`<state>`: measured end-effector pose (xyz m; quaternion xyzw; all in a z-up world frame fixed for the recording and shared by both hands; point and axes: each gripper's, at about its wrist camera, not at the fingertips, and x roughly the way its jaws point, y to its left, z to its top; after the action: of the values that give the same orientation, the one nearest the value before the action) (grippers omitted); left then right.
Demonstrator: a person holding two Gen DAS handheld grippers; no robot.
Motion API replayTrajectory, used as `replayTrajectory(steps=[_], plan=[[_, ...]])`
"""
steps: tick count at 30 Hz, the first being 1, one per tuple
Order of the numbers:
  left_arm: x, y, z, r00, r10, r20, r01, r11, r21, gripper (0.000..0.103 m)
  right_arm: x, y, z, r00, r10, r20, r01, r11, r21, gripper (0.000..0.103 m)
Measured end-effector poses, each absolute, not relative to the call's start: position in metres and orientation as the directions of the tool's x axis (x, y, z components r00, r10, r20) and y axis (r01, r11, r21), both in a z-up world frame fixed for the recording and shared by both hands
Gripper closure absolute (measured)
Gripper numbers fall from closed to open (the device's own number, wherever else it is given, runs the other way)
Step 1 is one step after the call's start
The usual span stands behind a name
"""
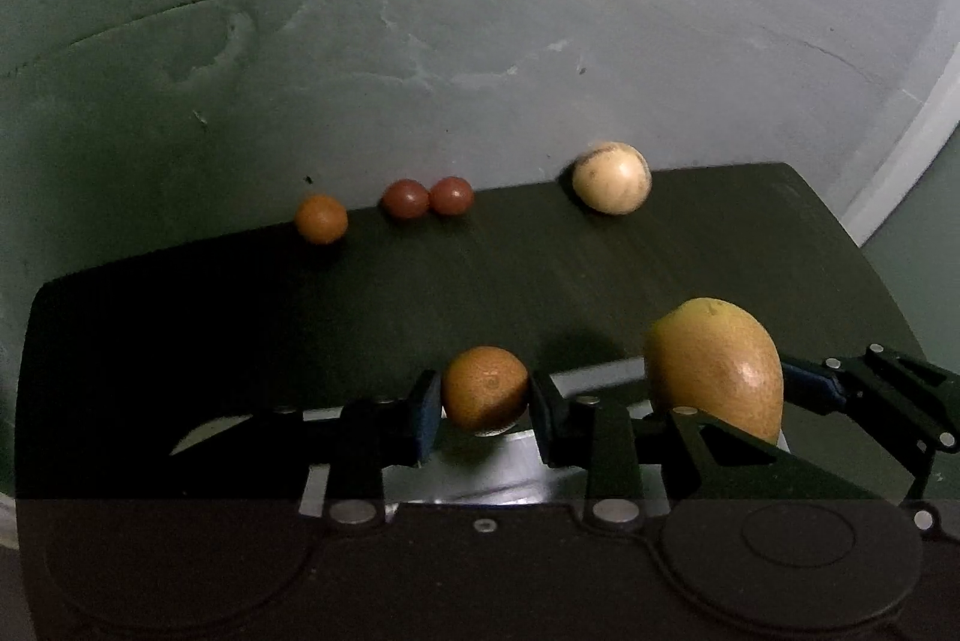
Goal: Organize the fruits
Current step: 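Carry the orange and pear over the tray and open both tools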
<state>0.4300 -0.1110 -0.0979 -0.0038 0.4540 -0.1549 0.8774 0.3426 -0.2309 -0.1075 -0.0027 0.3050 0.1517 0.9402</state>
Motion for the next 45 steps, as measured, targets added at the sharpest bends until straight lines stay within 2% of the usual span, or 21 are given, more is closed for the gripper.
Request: replayTrajectory(steps=[24,45], plan=[[0.375,-0.099,-0.101,0.474,-0.325,-0.818,0.359,0.920,-0.158,0.070,0.258,-0.213,-0.140,0.784,0.216,-0.583,-0.206,0.975,0.083,0.047],[0.355,-0.098,-0.110,0.429,-0.343,-0.836,0.418,0.896,-0.154,0.070,0.241,-0.207,-0.150,0.769,0.195,-0.609,-0.175,0.980,0.094,0.047]])
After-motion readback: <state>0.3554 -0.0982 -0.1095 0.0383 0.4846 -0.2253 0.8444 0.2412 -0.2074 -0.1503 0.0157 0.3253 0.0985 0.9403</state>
